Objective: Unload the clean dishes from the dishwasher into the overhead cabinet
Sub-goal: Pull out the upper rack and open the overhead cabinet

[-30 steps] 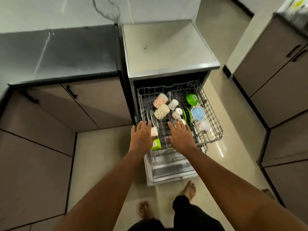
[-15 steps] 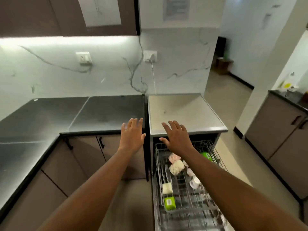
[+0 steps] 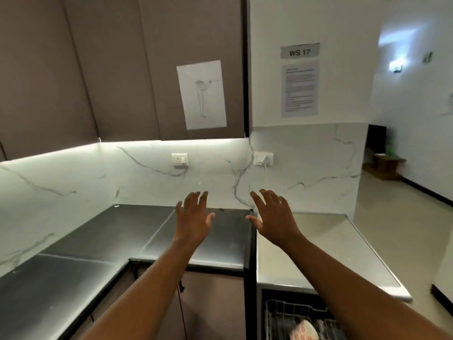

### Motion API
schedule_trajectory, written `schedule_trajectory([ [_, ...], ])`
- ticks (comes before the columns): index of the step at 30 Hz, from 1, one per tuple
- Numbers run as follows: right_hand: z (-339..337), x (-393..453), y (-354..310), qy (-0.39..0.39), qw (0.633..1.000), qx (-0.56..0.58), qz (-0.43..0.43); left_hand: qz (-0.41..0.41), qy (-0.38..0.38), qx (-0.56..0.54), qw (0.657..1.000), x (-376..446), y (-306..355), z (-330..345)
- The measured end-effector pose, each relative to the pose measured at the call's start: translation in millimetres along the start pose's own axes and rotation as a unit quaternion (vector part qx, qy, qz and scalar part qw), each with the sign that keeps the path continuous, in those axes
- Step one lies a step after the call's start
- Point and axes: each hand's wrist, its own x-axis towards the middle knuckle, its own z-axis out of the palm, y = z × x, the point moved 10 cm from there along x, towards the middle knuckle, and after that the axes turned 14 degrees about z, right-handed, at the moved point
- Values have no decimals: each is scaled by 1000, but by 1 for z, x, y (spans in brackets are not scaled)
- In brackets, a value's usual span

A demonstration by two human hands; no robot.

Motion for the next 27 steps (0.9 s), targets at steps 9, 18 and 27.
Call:
schedule_trajectory([
  [9,-14,84,-62,48,998,31,-32,-31,51,49,997,36,-85,-26],
  [18,11,167,-138,86,996,15,-24,9,107,50,993,102,-181,-11],
  [27,28,260,-225,114,993,1,-9,-1,119,27,993,151,-308,1],
])
